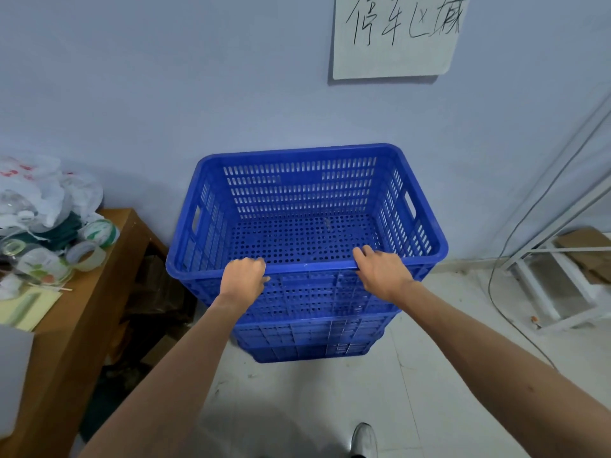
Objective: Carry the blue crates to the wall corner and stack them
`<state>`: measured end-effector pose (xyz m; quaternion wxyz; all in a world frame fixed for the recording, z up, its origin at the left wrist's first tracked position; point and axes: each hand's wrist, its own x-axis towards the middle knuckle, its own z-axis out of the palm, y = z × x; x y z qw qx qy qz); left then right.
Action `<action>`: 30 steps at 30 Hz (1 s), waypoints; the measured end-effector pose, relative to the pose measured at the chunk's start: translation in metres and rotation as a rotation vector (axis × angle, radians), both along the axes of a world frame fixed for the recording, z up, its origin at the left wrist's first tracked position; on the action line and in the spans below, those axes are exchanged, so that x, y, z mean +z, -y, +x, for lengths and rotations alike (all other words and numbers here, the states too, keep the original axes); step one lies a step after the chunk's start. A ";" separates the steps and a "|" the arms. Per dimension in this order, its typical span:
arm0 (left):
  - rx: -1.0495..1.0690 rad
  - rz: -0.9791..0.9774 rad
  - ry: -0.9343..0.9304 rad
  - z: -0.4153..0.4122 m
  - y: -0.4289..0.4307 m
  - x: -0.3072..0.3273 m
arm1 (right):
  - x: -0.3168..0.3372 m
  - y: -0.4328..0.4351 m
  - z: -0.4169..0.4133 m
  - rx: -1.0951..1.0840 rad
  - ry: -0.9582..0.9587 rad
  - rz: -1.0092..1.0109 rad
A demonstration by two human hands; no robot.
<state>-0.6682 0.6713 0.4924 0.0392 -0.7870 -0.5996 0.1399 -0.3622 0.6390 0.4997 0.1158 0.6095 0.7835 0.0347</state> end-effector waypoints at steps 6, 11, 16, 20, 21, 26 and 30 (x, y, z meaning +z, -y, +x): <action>0.143 0.062 0.043 0.017 0.016 0.000 | 0.000 0.001 0.002 0.018 -0.100 -0.002; 0.228 0.100 0.079 0.029 0.028 0.005 | -0.006 0.003 0.006 0.036 -0.172 0.028; 0.237 0.088 0.092 0.031 0.032 0.006 | -0.013 0.005 0.006 0.073 -0.160 0.130; 0.284 0.078 0.163 0.034 0.039 0.001 | -0.018 0.004 0.008 0.095 -0.172 0.156; 0.286 0.054 0.160 0.036 0.045 0.001 | -0.018 0.005 0.008 0.095 -0.174 0.141; 0.237 -0.026 0.154 0.042 0.070 0.009 | -0.014 0.019 0.005 0.054 -0.186 0.085; 0.172 -0.100 0.165 0.035 0.091 0.029 | -0.007 0.037 0.006 0.022 -0.123 0.037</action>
